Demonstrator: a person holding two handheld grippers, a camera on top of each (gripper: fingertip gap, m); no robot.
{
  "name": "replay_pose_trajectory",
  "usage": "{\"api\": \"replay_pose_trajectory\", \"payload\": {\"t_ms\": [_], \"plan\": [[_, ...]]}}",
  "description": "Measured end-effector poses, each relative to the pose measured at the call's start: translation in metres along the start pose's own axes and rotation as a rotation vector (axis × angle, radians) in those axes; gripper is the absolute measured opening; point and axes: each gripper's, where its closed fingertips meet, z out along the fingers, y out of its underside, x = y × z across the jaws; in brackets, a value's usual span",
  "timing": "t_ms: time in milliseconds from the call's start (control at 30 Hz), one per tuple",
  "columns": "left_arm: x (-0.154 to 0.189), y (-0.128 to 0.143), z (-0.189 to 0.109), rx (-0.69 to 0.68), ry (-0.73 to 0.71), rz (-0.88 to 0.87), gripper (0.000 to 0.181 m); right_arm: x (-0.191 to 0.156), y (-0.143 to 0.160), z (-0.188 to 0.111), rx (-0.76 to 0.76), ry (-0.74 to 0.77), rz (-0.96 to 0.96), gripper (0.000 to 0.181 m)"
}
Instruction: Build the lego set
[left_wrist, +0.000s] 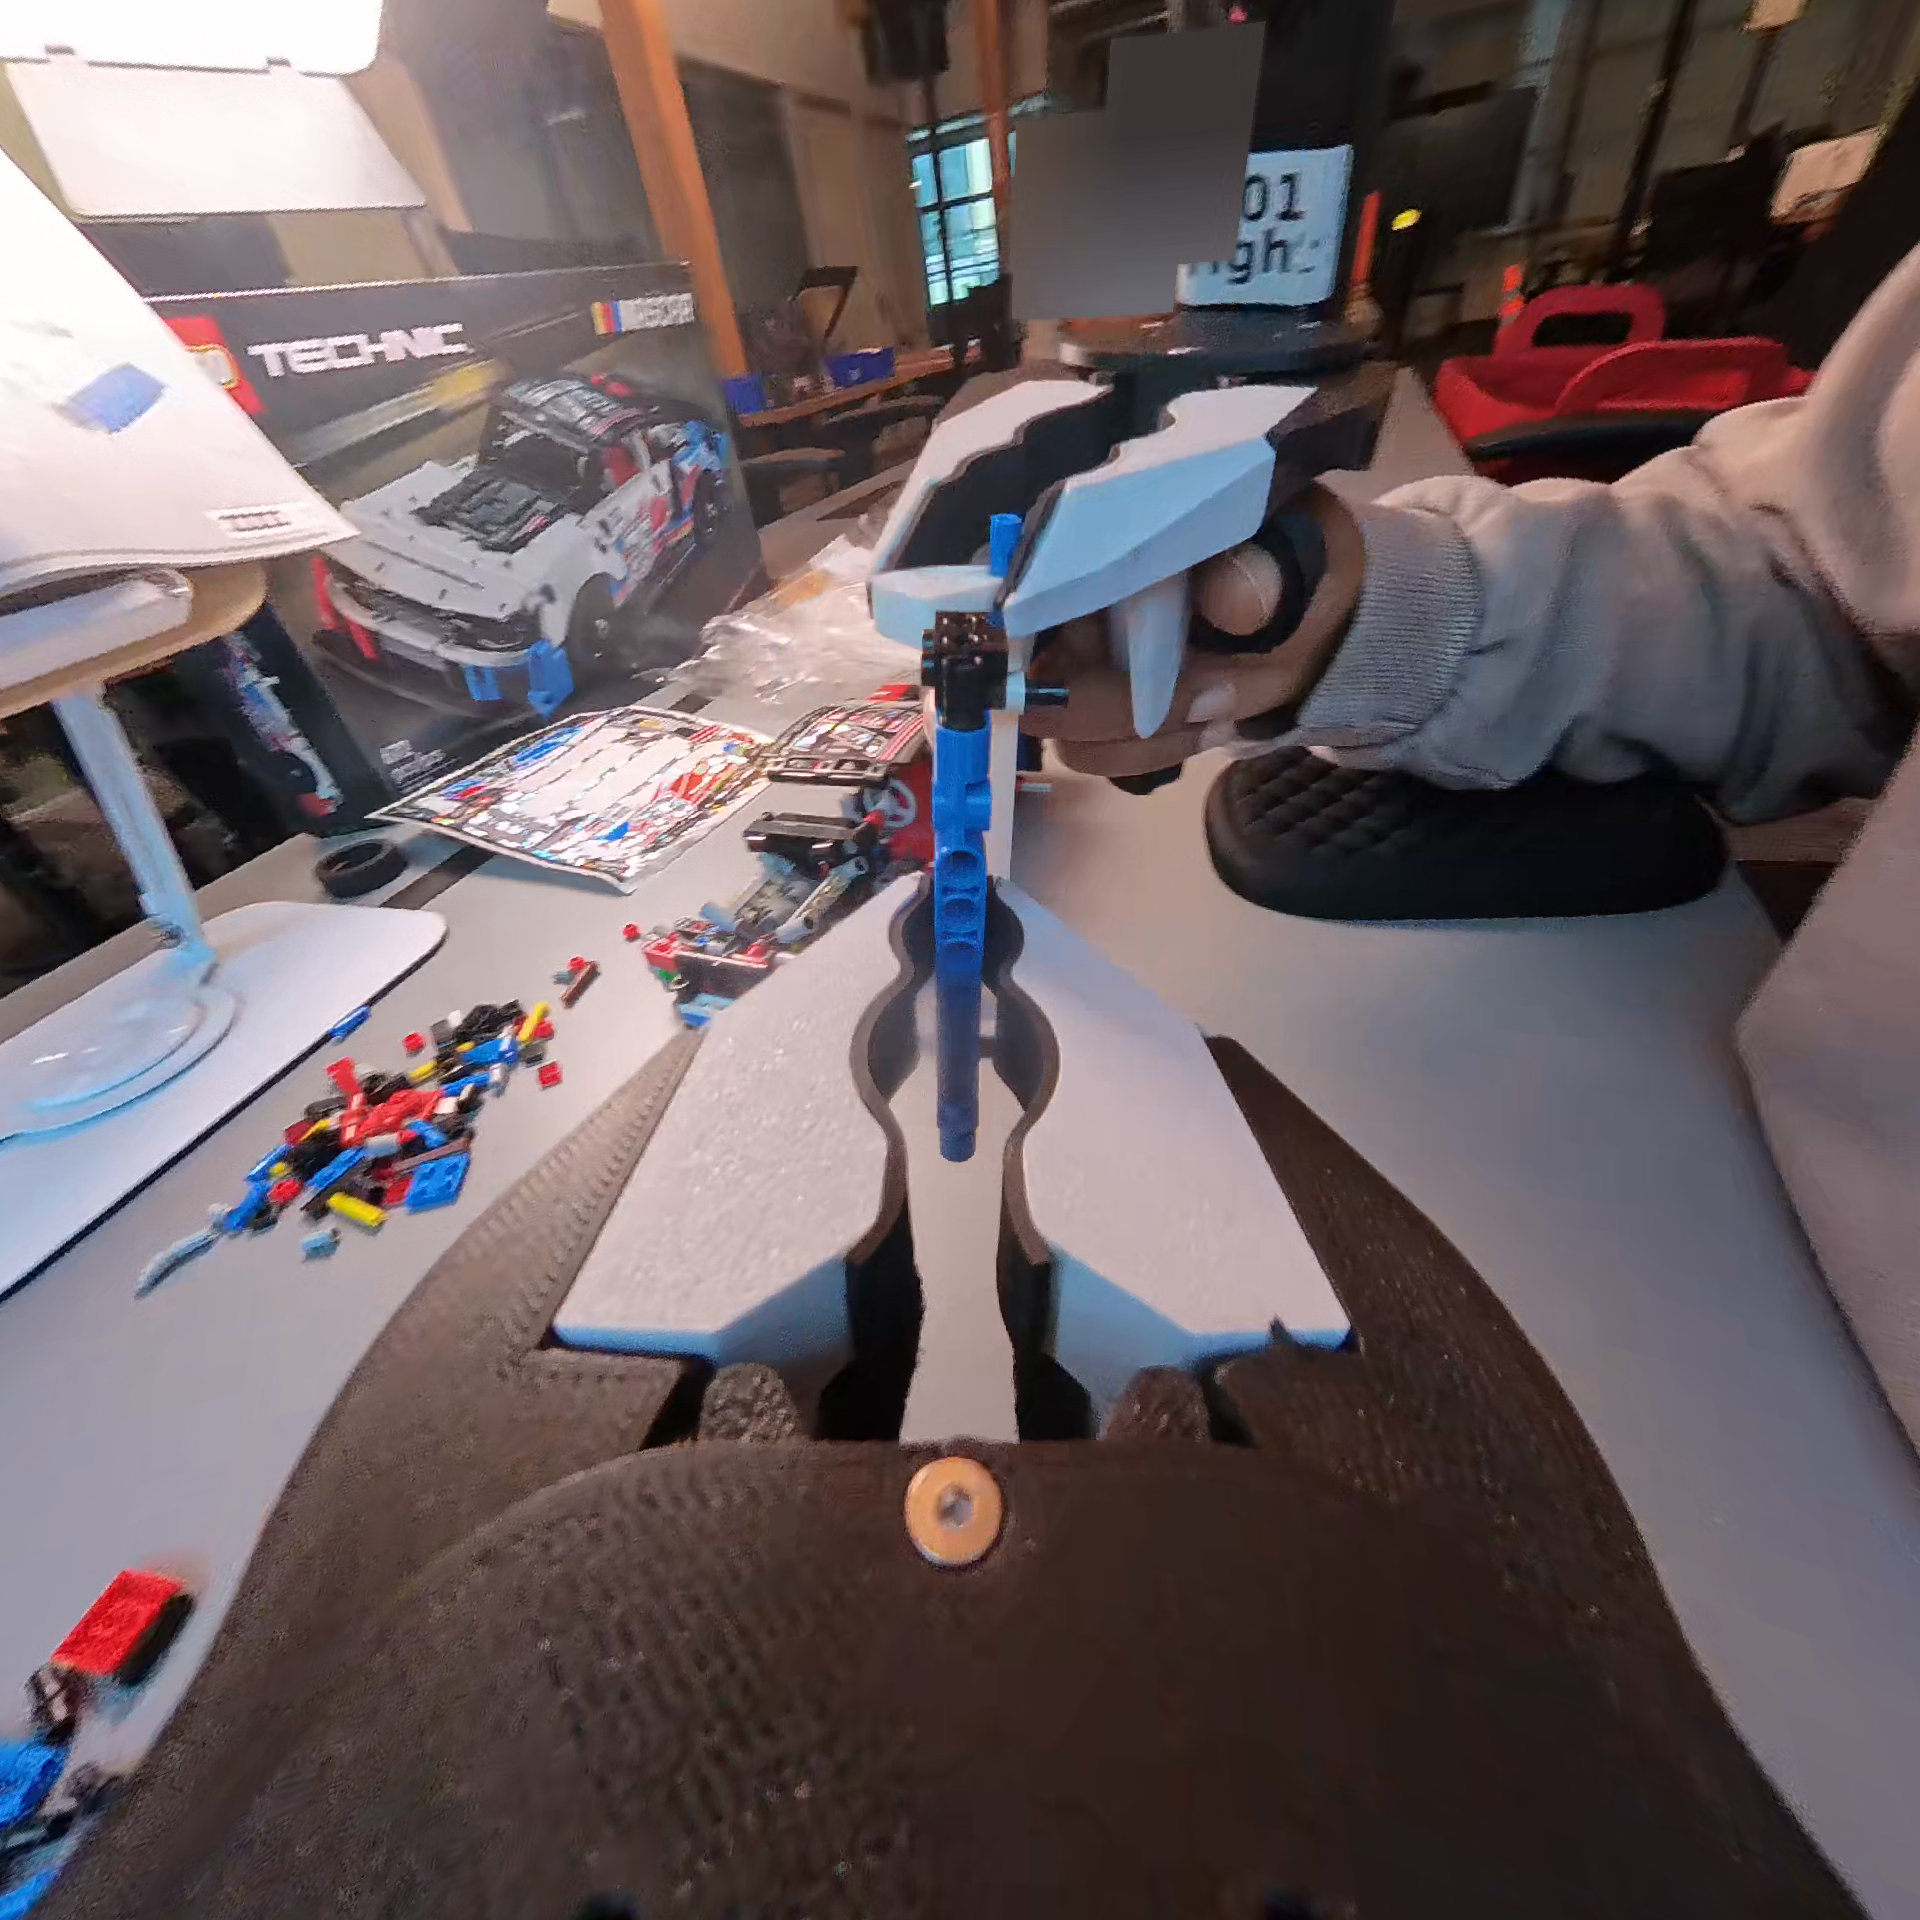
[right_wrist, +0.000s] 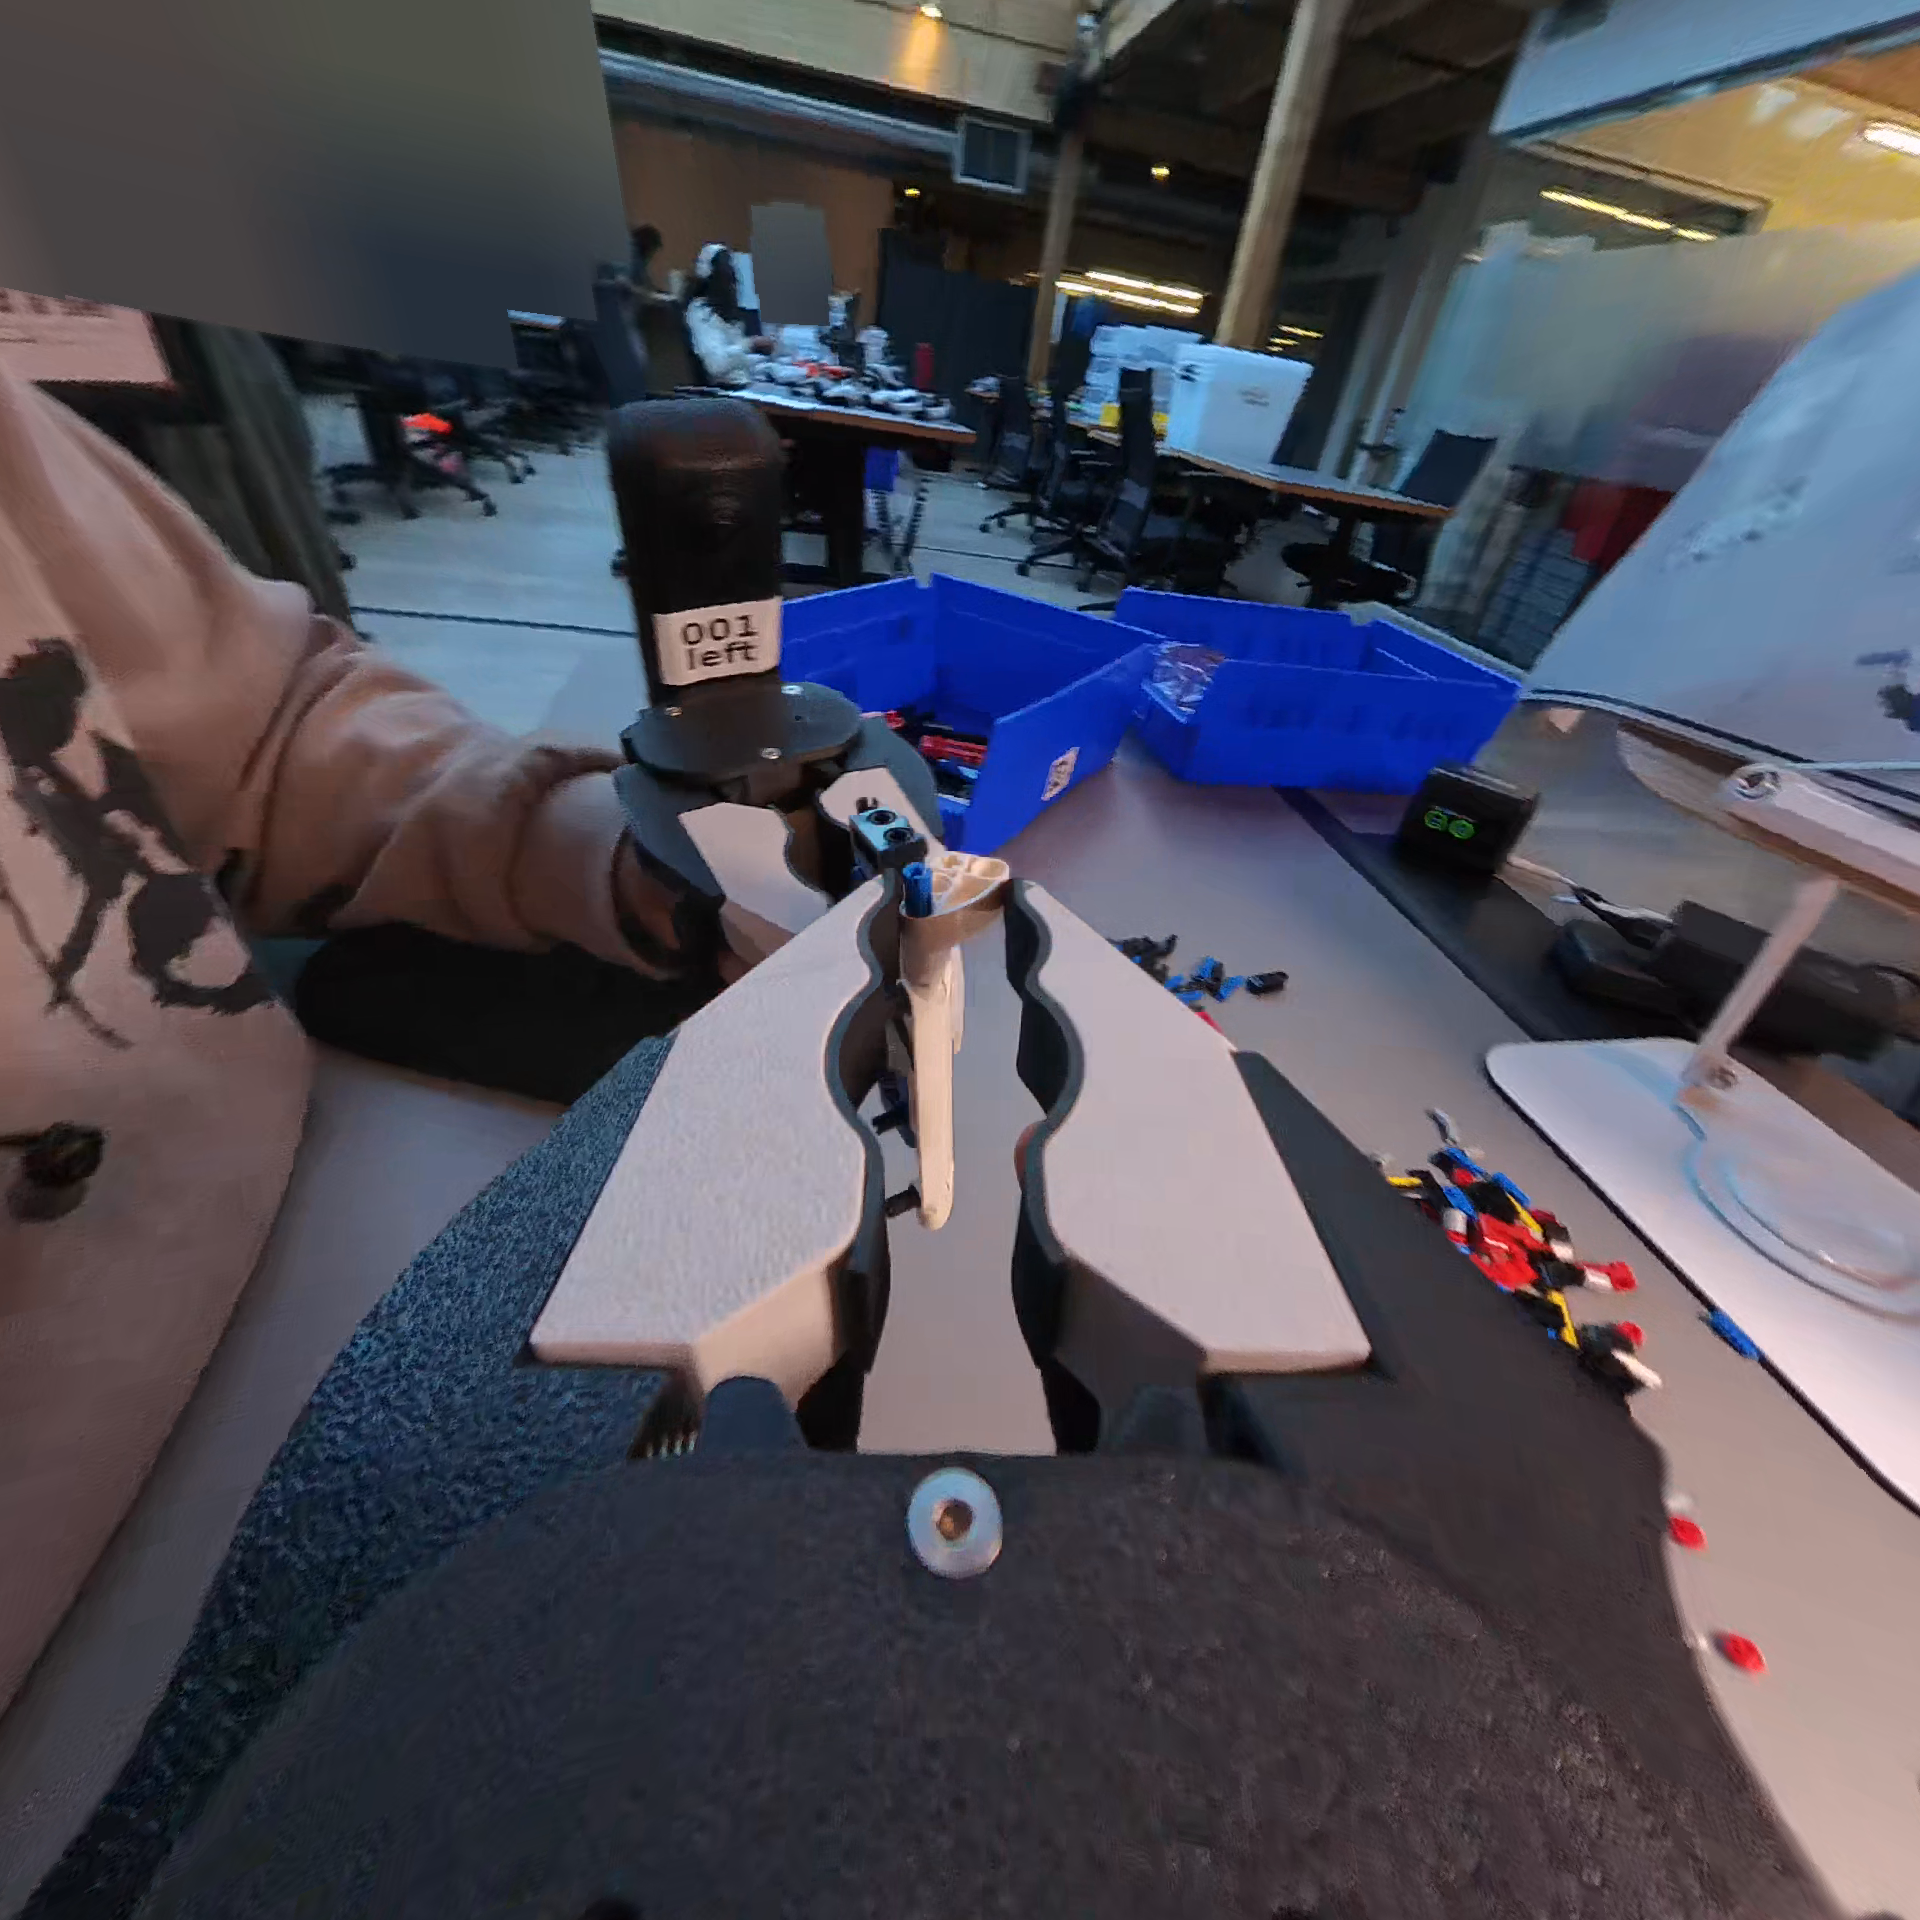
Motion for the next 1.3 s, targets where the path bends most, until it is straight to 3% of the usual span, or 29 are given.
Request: {"api": "replay_pose_trajectory", "payload": {"t_ms": [167,633,900,1033,1133,1200,1300], "plan": [[0.021,-0.002,0.001,0.015,0.181,-0.100,0.005,-0.021,0.000,-0.008,-0.030,-0.277,-0.003,0.017],[0.032,0.005,-0.002,-0.019,0.275,-0.129,0.005,-0.034,0.007,-0.007,-0.133,-0.457,-0.017,0.016],[0.024,0.002,-0.004,0.007,0.224,-0.127,0.005,-0.027,0.003,-0.001,-0.135,-0.405,-0.032,0.015],[0.009,0.000,-0.007,0.024,0.123,-0.085,0.005,-0.022,0.004,0.002,-0.136,-0.343,-0.026,0.032],[0.010,0.003,-0.007,-0.001,0.107,-0.038,0.005,-0.021,0.007,0.008,-0.143,-0.306,-0.039,0.029],[0.014,0.006,-0.005,-0.024,0.113,-0.012,0.005,-0.024,0.007,0.010,-0.132,-0.311,-0.049,0.013],[0.016,0.008,-0.005,-0.039,0.111,0.014,0.005,-0.028,0.009,0.010,-0.146,-0.342,-0.049,0.013]]}}
